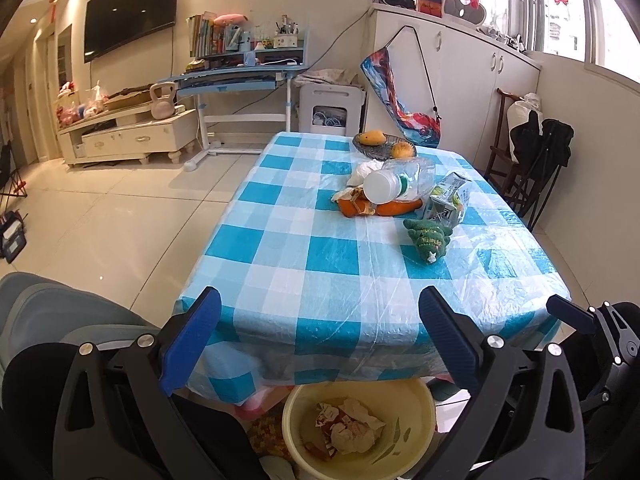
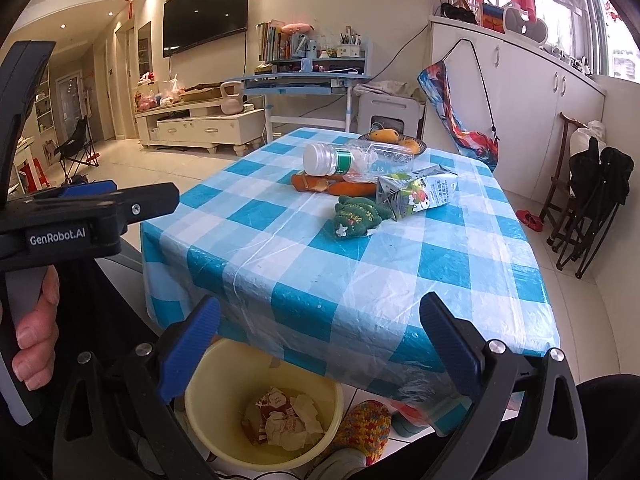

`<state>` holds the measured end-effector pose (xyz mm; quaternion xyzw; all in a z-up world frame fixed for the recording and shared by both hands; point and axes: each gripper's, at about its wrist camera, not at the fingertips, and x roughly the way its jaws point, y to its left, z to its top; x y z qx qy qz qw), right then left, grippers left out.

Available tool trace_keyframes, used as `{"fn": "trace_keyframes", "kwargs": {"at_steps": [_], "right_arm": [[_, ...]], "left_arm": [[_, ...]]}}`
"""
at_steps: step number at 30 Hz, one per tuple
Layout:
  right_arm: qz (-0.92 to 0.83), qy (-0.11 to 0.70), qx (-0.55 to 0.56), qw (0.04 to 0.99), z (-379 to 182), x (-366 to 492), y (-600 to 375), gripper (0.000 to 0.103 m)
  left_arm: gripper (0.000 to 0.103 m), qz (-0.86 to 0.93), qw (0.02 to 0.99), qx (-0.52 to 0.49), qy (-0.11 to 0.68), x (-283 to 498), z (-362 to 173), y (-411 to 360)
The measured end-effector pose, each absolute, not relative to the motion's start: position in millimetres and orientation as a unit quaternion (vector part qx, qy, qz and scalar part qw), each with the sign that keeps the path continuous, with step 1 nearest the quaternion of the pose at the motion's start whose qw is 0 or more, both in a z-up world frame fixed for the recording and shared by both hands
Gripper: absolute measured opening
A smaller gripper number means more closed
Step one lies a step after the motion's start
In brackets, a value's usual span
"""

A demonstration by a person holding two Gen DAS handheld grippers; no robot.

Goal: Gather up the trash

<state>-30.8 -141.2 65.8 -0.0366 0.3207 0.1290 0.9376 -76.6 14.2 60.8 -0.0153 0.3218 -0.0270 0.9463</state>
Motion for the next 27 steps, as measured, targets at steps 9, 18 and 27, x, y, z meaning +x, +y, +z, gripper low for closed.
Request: {"fn": "trace_keyframes", "kwargs": {"at_steps": [9,18,27], "right_arm": [[0.132,0.328,-0.03,0.935,61.7,-25.4,-140.4,0.096],[0.132,0.329,-0.029,0.935,61.6,-25.0,-141.9,0.096],[0.132,0.33,-0.033,0.934,61.3,-26.8,-141.7,0.096]], "left_arm": [[0.096,-0.027,0.946,-0.025,0.323,-74.4,61.4,14.9],[0.096,-0.026,0.946,-0.024,0.323,-74.1,61.1,16.3],[0.096,-0.022,0.946,-0.031,0.323,-75.9,61.3,21.5]]}}
